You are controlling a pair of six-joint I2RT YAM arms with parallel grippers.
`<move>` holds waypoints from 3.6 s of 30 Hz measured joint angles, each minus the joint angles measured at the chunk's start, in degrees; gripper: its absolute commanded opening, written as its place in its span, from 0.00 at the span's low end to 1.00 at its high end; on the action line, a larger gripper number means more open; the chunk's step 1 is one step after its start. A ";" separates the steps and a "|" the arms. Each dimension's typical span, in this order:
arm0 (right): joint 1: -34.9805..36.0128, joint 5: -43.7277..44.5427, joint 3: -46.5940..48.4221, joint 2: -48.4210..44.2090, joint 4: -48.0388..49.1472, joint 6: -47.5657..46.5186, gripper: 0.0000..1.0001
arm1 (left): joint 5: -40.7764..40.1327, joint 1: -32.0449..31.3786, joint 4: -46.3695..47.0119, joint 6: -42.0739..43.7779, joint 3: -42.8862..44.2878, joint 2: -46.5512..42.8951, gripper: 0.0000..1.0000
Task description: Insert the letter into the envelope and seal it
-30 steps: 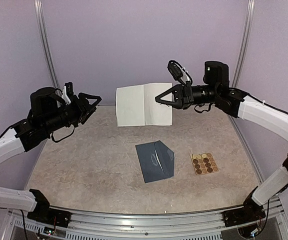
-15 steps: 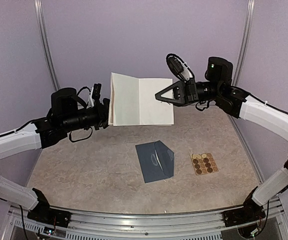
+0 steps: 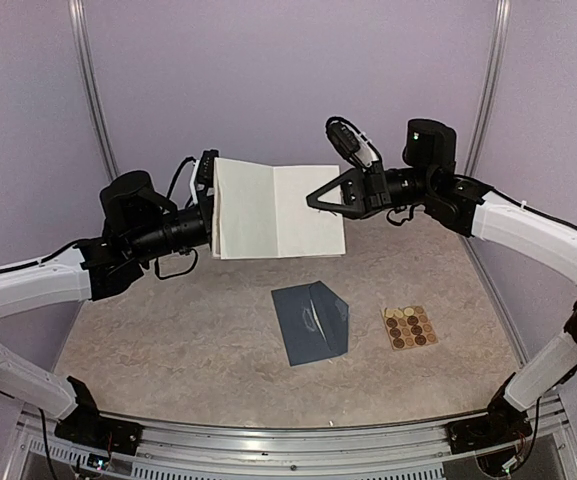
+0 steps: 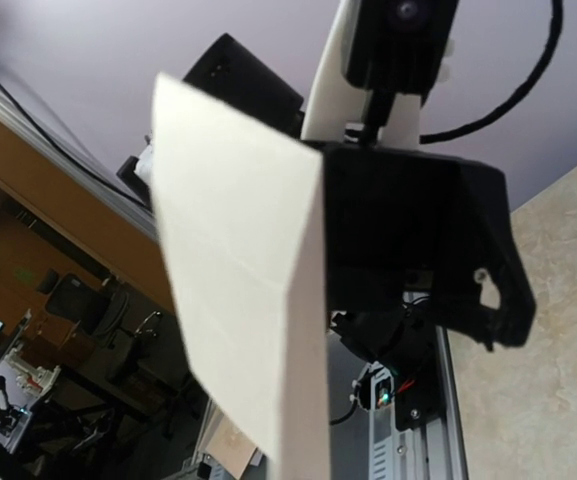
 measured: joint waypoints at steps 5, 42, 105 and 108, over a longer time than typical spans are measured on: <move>0.00 -0.26 0.00 0.00 0.72 0.50 0.00 | 1.11 -0.24 1.81 -0.68 0.98 1.73 0.59; 0.74 -3.30 0.02 0.83 2.95 1.57 0.00 | 2.73 -2.43 6.56 -3.26 2.38 4.79 0.41; -4.35 3.65 -2.82 -0.96 6.58 6.47 0.68 | 1.16 -3.30 3.48 0.09 2.21 3.43 0.00; -4.04 3.87 -2.84 -0.96 4.94 5.60 0.75 | -0.87 -3.39 3.58 0.42 2.23 3.37 0.00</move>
